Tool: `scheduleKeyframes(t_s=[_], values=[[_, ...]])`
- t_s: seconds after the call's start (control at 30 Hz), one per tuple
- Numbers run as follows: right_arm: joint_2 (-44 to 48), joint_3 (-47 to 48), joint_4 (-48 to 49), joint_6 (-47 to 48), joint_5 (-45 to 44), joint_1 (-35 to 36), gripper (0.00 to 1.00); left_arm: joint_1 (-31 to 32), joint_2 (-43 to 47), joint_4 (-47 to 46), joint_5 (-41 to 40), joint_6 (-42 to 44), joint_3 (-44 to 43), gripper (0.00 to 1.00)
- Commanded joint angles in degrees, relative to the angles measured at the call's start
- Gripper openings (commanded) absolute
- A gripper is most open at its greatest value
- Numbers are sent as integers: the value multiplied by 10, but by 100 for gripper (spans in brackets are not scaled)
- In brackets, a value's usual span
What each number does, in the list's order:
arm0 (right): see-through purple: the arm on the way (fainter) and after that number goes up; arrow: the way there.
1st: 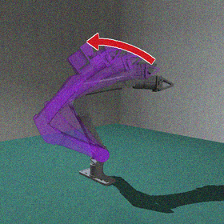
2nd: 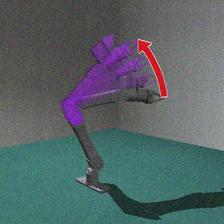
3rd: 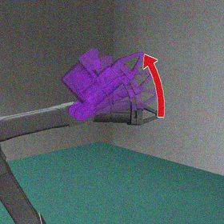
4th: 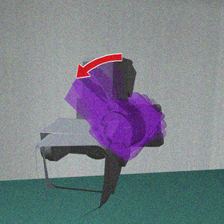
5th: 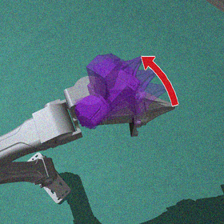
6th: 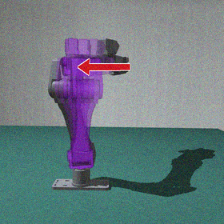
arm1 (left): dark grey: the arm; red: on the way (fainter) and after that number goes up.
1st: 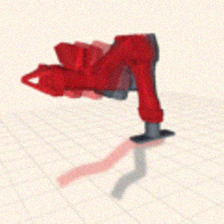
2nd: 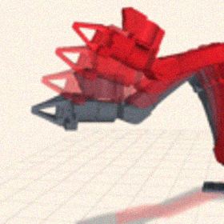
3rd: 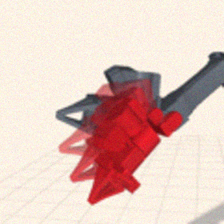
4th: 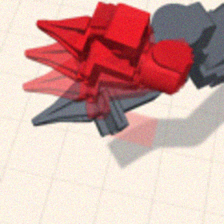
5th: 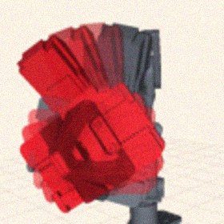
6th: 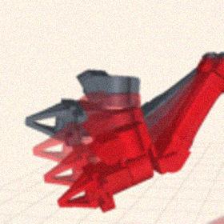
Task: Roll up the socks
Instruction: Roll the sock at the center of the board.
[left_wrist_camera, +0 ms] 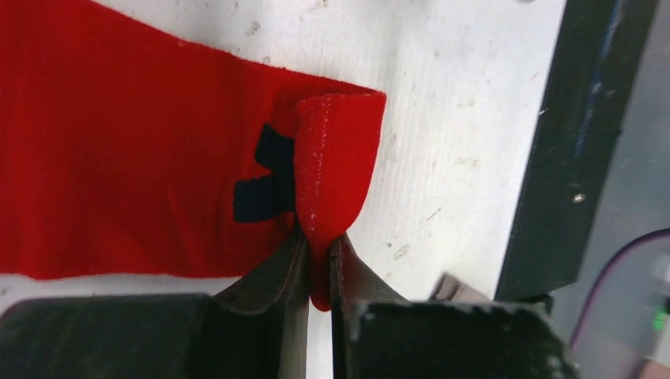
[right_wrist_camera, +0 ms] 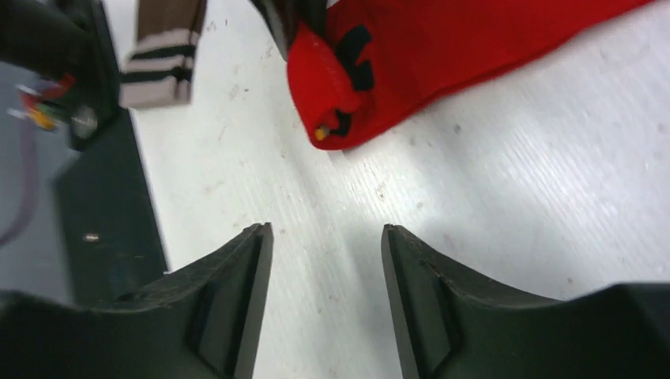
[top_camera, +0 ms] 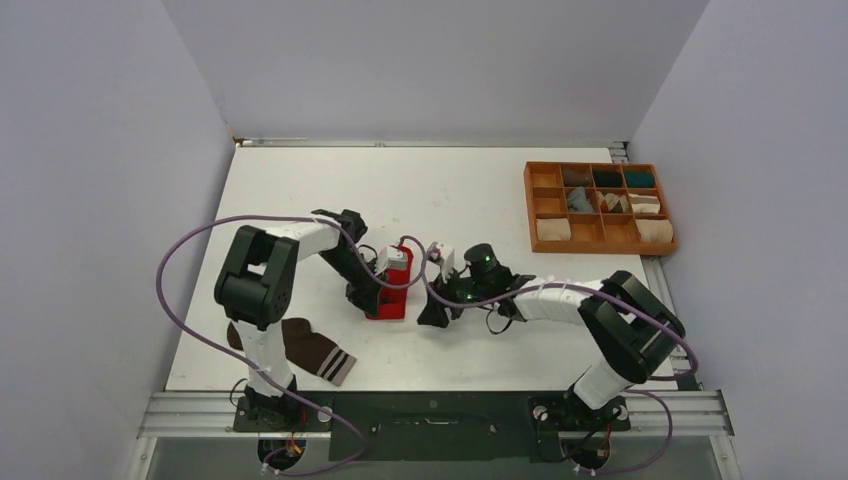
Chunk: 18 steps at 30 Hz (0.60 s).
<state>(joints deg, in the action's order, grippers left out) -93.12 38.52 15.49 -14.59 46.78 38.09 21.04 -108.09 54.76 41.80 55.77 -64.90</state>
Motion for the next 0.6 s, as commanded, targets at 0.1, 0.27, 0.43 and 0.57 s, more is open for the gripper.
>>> scheduleKeyframes(t_s=[0.1, 0.27, 0.43, 0.57], values=[[57, -38, 174, 376, -315, 184, 60, -2, -96, 148, 40, -27, -89, 0], [-20, 18, 151, 451, -314, 200, 63, 1, -129, 159, 38, -42, -120, 0], [-87, 50, 137, 480, -306, 207, 61, 3, -153, 175, 45, -42, -145, 0], [-108, 67, 107, 471, -297, 209, 33, 3, -165, 175, 43, -44, -154, 0]])
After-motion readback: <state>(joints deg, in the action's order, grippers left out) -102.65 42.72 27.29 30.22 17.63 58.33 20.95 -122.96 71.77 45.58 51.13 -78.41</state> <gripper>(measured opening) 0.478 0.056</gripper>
